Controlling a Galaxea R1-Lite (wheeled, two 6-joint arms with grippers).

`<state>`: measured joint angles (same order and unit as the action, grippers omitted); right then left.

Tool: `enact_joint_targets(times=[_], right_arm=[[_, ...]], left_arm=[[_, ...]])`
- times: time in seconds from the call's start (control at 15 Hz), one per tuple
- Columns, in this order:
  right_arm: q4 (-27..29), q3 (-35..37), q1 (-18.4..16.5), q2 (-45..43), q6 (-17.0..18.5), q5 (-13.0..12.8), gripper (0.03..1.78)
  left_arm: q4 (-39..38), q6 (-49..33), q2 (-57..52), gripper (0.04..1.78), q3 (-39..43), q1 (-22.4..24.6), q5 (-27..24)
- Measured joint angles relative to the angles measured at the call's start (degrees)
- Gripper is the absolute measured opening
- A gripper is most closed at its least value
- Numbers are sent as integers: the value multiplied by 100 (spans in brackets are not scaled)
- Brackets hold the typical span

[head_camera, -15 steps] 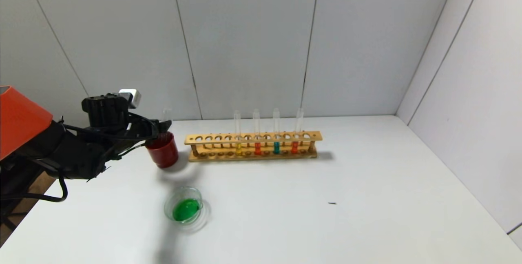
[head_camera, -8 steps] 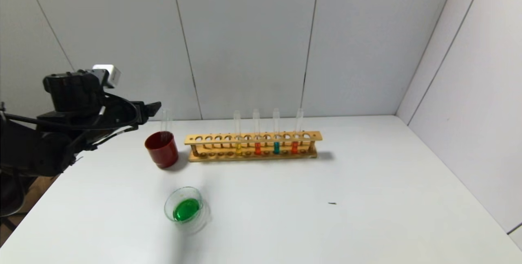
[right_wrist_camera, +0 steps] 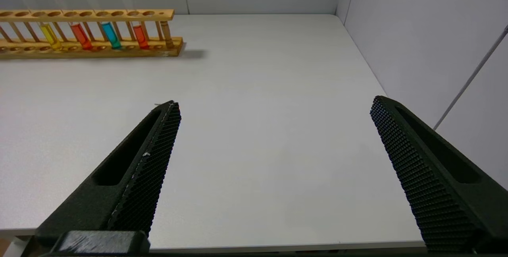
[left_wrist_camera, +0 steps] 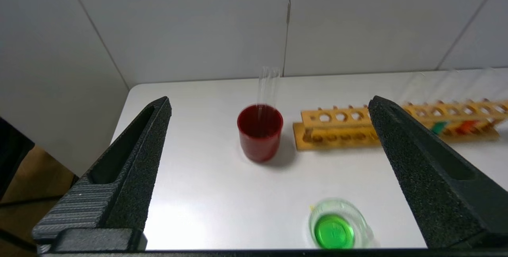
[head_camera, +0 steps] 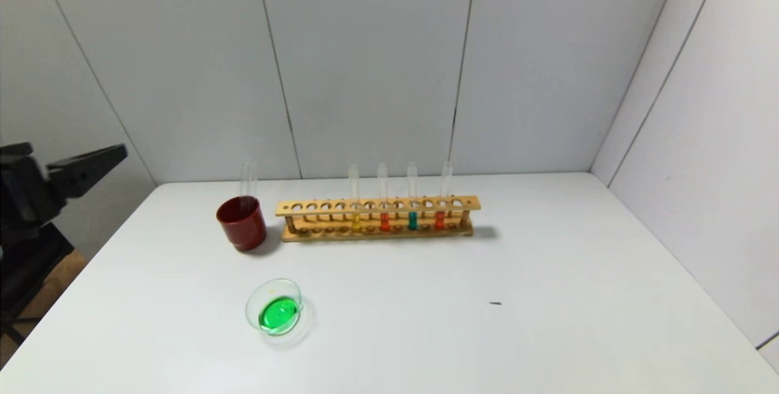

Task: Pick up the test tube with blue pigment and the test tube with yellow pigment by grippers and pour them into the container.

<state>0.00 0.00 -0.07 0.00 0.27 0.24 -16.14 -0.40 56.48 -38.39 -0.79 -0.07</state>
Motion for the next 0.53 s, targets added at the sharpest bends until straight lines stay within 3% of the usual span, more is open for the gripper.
enact_joint_targets(times=[0.53], right_arm=[[0,0,-2,0,0,0,175]], left_arm=[[1955,-37,-4653,175,1265,27,-205]])
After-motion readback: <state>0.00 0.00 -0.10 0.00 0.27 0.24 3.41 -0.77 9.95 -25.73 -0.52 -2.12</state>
